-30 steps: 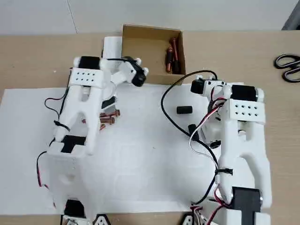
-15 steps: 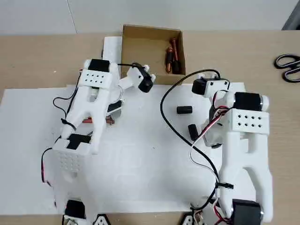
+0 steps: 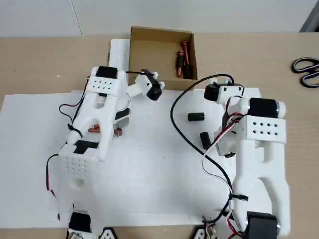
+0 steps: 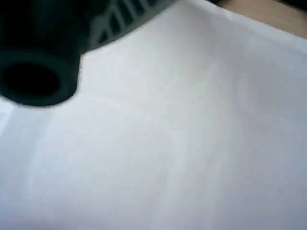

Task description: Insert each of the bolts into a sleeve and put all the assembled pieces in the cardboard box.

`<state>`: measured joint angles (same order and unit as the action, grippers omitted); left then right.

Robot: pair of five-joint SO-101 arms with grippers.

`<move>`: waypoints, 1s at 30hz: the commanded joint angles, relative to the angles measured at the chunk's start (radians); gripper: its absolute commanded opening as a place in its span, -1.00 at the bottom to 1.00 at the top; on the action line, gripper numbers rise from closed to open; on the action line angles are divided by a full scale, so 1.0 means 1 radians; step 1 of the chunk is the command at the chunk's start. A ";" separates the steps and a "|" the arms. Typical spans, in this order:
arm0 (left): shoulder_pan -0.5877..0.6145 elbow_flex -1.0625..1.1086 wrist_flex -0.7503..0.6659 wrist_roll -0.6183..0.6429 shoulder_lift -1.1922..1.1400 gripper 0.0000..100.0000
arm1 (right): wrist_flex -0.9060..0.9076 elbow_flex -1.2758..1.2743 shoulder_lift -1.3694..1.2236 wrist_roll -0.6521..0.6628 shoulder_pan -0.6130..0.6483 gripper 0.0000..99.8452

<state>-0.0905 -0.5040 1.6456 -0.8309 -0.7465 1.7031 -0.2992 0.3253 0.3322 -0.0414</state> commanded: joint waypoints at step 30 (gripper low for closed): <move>-0.012 -0.357 0.107 0.112 0.126 -0.99 | -0.008 0.009 0.039 0.000 -0.002 -0.99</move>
<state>-0.0829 -0.8370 1.7346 -0.7495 -0.7495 1.7031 -0.2992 0.3253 0.3322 -0.0414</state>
